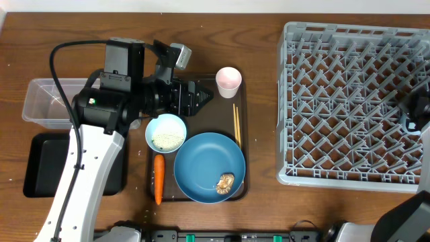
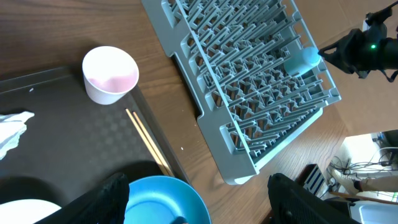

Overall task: Sort waste into correct bins and load items into the dishwasher rack
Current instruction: 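Lower the light-blue cup upside down into the rack, open right gripper, then reach the left gripper to the pink cup and grasp it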

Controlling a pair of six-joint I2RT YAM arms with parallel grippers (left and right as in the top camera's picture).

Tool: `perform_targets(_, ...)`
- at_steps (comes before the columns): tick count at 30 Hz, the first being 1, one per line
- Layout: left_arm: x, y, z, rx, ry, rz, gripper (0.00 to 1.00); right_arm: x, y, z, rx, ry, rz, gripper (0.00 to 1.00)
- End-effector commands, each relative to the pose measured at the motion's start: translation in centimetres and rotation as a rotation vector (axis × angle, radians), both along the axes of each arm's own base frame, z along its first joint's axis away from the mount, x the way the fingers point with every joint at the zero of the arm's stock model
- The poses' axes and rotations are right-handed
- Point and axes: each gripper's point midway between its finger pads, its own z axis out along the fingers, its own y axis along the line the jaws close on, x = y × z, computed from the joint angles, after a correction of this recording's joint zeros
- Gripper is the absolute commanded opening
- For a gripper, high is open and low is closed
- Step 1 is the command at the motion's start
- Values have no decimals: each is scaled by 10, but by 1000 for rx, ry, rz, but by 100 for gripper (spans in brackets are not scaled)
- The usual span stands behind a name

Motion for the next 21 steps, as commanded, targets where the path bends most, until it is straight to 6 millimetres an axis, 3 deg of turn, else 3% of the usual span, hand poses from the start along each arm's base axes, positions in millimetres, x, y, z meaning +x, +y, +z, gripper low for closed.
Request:
perform_targets(1,2,1,9,1,-33,1,72,9,26,2,74,-27,104,17)
perform_targets(6,2,1,8,1,-32,2,72,-3,14,-25,42,60,-12,13)
perform_targets(15,2,1,9,1,-33,2,73,20,17,-49,61,73,124,17)
perform_targets(21,1,1,9,0,-33,1,73,19,14,-69,67,129,123,13)
